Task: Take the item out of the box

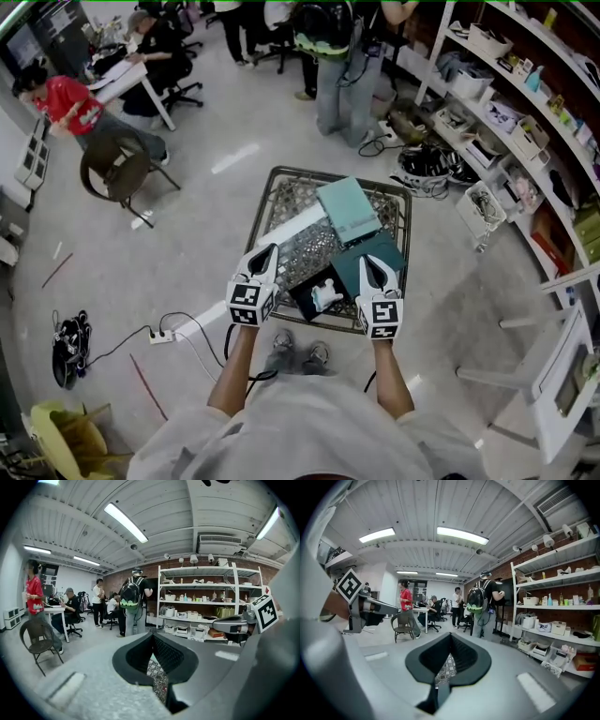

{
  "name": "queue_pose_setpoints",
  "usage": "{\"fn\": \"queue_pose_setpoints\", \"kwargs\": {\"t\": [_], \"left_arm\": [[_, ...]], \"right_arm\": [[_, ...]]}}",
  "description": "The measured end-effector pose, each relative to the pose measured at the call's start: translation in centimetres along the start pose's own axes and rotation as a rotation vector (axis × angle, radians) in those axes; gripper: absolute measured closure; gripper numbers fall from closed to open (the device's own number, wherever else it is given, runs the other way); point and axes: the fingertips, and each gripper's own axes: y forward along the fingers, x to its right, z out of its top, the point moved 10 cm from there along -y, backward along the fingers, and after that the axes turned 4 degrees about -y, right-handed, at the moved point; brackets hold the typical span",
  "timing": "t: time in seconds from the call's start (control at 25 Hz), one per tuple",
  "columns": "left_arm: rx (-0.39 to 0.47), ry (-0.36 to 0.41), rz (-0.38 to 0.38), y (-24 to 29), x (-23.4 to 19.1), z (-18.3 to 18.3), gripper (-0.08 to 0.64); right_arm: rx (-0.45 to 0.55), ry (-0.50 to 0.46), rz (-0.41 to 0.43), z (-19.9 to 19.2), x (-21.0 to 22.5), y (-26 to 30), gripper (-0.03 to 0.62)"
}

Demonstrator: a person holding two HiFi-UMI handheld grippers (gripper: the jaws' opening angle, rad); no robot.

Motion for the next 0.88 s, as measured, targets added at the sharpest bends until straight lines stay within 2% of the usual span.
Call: {"fn": "queue_pose_setpoints", "kwargs": {"t": [0.36, 0.88], "left_arm": [[-0.04, 0.008, -0.043, 1.1, -1.9, -0.9, 0.555], [-0.141, -0.033, -0.07, 1.5, -3.2, -5.8, 0.555]], "right_arm": [[-0.03, 0.002, -0.03, -0.5, -1.4, 1.2, 0.592], [-0.154, 0.045, -0.025, -5.1, -4.0, 1.4, 0.592]]}}
